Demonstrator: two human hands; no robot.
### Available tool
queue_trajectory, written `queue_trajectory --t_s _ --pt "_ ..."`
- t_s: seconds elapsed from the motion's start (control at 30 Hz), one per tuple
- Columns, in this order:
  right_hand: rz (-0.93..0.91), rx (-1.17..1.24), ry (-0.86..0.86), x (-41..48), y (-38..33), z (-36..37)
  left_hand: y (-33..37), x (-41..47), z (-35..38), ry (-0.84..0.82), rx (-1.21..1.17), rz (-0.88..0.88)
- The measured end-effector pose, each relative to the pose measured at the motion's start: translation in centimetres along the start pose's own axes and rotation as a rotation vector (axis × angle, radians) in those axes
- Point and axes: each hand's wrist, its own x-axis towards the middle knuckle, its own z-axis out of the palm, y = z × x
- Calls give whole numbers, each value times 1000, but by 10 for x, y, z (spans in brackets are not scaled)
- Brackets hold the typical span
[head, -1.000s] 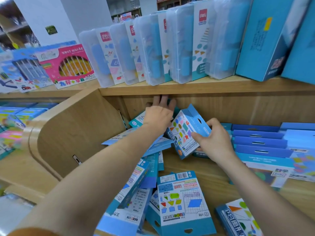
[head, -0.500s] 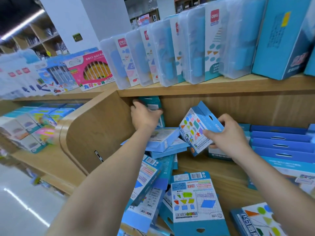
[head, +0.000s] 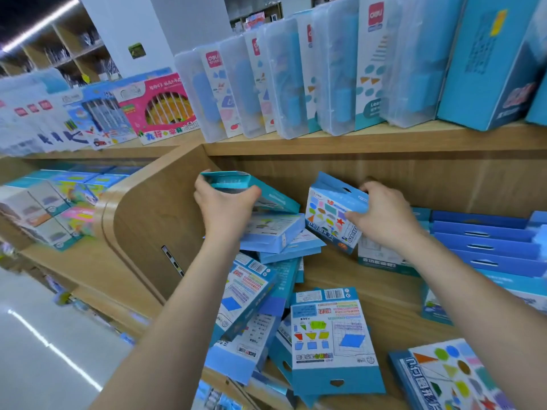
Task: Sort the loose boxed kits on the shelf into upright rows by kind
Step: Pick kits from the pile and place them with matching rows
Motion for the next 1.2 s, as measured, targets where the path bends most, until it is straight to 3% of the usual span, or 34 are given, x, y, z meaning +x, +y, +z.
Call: queue_trajectory --t_s 0.27,0.47,0.7,0.87,1.03,1.2 --pt "-127 -202 -72 13 -6 21 23 -56 -35 -171 -112 237" --pt "2 -74 -180 28 7 13 36 -82 -36 -343 -168 237" --pt "-87 -84 -192 33 12 6 11 -147 2 -785 -182 291" --pt "-163 -116 -151 27 10 14 -34 -171 24 -834 -101 276" --pt "-221 -163 -138 20 16 27 -50 -160 19 -732 396 471" --pt "-281 -334 -196 17 18 29 -54 -164 2 -807 763 414"
